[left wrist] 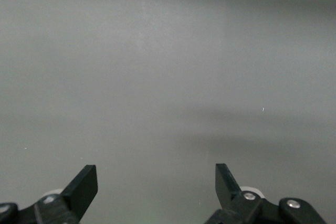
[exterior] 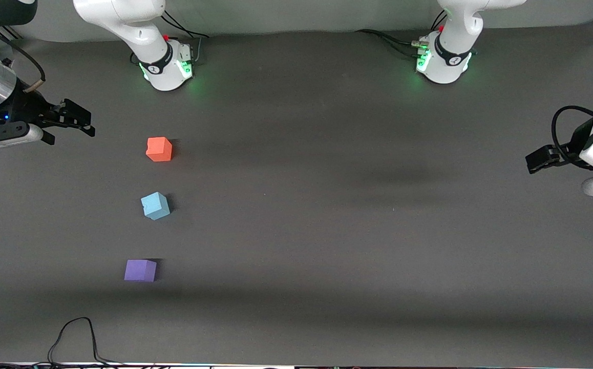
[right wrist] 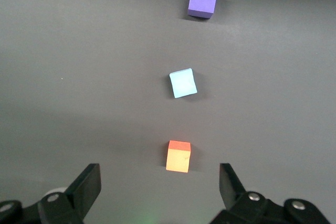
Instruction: Place blue block between orange and purple blocks
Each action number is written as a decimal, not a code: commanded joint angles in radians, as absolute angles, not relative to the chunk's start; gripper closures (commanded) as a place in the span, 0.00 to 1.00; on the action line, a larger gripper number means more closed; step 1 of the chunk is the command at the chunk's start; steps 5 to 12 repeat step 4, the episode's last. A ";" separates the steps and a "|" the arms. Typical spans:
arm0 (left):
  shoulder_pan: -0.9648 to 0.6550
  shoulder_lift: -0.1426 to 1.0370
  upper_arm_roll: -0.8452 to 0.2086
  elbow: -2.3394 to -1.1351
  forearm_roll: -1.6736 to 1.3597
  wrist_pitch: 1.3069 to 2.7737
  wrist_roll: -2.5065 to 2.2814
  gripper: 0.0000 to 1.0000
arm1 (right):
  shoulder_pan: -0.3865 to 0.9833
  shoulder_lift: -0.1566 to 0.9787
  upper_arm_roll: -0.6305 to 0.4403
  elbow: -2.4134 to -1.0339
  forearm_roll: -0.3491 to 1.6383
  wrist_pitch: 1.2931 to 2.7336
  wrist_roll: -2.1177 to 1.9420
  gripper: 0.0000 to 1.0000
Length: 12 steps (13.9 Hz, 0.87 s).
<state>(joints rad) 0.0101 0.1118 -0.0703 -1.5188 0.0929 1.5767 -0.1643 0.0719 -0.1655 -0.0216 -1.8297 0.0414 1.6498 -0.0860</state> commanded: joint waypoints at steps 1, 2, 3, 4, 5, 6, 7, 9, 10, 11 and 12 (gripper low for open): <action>0.014 0.110 -0.064 -1.497 0.068 1.566 -0.146 0.00 | 0.063 -0.152 -0.012 -1.812 -0.011 1.647 -0.061 0.00; 0.014 0.110 -0.064 -1.497 0.066 1.569 -0.146 0.00 | 0.063 -0.143 -0.012 -1.809 -0.012 1.647 -0.060 0.00; 0.012 0.115 -0.064 -1.497 0.066 1.572 -0.146 0.00 | 0.063 -0.143 -0.012 -1.809 -0.012 1.651 -0.060 0.00; 0.012 0.117 -0.064 -1.497 0.066 1.574 -0.146 0.00 | 0.063 -0.135 -0.012 -1.809 -0.012 1.652 -0.060 0.00; 0.012 0.117 -0.064 -1.497 0.066 1.574 -0.146 0.00 | 0.063 -0.135 -0.012 -1.809 -0.012 1.652 -0.060 0.00; 0.012 0.117 -0.064 -1.497 0.066 1.574 -0.146 0.00 | 0.063 -0.135 -0.012 -1.809 -0.012 1.652 -0.060 0.00; 0.012 0.117 -0.064 -1.497 0.066 1.574 -0.146 0.00 | 0.063 -0.135 -0.012 -1.809 -0.012 1.652 -0.060 0.00; 0.012 0.117 -0.064 -1.497 0.066 1.574 -0.146 0.00 | 0.063 -0.135 -0.012 -1.809 -0.012 1.652 -0.060 0.00; 0.012 0.117 -0.064 -1.497 0.066 1.574 -0.146 0.00 | 0.063 -0.135 -0.012 -1.809 -0.012 1.652 -0.060 0.00; 0.012 0.117 -0.064 -1.497 0.066 1.574 -0.146 0.00 | 0.063 -0.135 -0.012 -1.809 -0.012 1.652 -0.060 0.00; 0.012 0.117 -0.064 -1.497 0.066 1.574 -0.146 0.00 | 0.063 -0.135 -0.012 -1.809 -0.012 1.652 -0.060 0.00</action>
